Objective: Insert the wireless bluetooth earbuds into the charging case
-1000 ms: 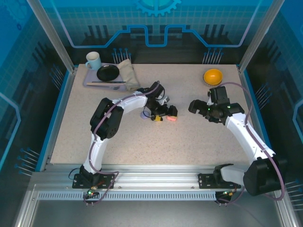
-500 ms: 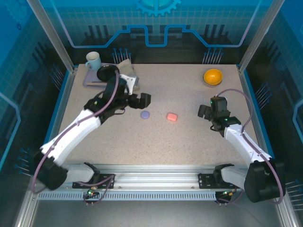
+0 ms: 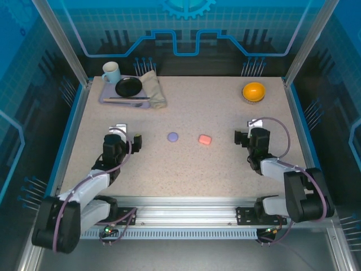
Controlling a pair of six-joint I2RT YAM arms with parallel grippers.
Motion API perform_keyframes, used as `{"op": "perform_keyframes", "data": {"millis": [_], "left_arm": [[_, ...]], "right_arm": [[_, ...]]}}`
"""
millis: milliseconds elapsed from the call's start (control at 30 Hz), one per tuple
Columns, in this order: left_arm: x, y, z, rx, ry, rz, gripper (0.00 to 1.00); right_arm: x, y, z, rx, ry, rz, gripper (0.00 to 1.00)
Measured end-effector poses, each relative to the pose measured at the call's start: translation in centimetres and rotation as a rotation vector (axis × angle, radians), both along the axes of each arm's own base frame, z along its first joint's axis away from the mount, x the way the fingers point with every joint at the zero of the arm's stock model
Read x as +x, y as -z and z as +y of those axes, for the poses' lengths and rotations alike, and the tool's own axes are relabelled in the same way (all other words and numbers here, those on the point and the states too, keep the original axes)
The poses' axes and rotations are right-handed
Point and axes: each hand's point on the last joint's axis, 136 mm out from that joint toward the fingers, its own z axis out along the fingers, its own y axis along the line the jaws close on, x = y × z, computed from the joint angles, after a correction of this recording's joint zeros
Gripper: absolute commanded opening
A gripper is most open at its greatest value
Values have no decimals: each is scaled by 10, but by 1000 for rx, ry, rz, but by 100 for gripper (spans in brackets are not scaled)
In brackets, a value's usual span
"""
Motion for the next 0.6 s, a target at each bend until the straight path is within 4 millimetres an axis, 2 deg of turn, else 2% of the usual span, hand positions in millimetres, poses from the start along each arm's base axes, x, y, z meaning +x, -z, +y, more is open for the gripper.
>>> {"op": "perform_keyframes", "data": {"millis": [67,133,233,300,433,600], "left_arm": [[8,16,8,-9,-19,16,99],[18,28,13,-26,-23,30,99],[37,40,10,-54,8,31,99],[44,48,6,-69,31,48,99],[55,37,6,-90,48,14,99],[59,31,7,-99,50,-7,99]], "right_arm": [[6,-1,2,10,-19,-41,100],[13,7,7,13,-56,-53,100],[16,23,19,27,-139,-3,100],[21,19,22,43,-175,-6,100],[30,6,28,51,-213,-41,100],[31,6,31,52,-234,-42,100]]}}
